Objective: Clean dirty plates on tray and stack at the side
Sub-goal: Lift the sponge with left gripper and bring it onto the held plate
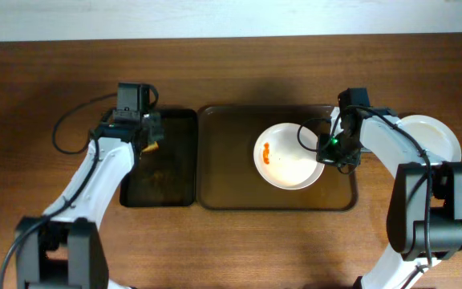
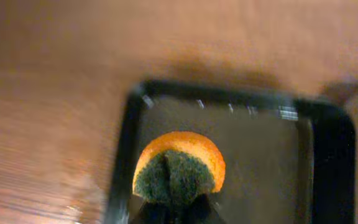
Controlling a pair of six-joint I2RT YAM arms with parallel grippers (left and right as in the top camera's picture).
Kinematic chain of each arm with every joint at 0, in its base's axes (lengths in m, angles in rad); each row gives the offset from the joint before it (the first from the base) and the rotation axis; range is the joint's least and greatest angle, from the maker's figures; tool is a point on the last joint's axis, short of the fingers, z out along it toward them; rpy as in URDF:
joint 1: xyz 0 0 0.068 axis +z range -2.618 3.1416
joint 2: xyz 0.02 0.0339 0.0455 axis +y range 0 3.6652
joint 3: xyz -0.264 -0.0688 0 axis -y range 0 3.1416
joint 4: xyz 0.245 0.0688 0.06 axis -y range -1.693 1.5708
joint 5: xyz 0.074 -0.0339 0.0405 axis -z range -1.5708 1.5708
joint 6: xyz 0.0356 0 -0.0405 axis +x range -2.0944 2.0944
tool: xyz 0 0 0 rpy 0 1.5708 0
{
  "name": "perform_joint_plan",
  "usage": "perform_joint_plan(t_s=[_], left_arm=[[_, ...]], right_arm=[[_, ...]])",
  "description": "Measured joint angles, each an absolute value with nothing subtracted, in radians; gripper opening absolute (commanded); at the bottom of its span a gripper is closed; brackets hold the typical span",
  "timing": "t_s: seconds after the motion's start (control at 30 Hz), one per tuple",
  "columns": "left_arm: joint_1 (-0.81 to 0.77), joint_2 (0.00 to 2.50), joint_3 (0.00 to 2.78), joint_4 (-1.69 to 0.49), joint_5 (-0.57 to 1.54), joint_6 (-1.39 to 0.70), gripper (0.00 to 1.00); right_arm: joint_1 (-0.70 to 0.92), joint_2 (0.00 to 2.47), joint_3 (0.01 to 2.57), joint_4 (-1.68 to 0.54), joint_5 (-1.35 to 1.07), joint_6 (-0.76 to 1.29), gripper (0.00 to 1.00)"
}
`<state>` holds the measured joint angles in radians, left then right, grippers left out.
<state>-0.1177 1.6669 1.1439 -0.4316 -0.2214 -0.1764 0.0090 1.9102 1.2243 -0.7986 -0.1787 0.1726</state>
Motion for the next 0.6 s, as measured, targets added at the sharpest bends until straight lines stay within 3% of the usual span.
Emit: perform_joint_plan(t_s=[0.23,0.3,0.43,0.6], left_arm=[[-0.177,1.647,1.153,-0.451,-0.262,-0.141,0.00],[-0.170,1.647,1.179,-0.483,-0.159,-0.126,0.00],[-0.194,1.647,1.234,-0.364,0.260,-0.124,0.00],[-0.410,1.729,1.238,-0.239,0.385,-0.197,0.00]], right_arm=[[0.009,1.910,1.224,-0.800,-0.179,0.173,0.04],[0.009,1.910,1.224,-0.800,-0.181,0.173,0.04],[0.009,1.910,1.224,-0.799,-0.186,0.173,0.04],[0.009,1.910,1.222,-0.799,-0.186,0.173,0.04]])
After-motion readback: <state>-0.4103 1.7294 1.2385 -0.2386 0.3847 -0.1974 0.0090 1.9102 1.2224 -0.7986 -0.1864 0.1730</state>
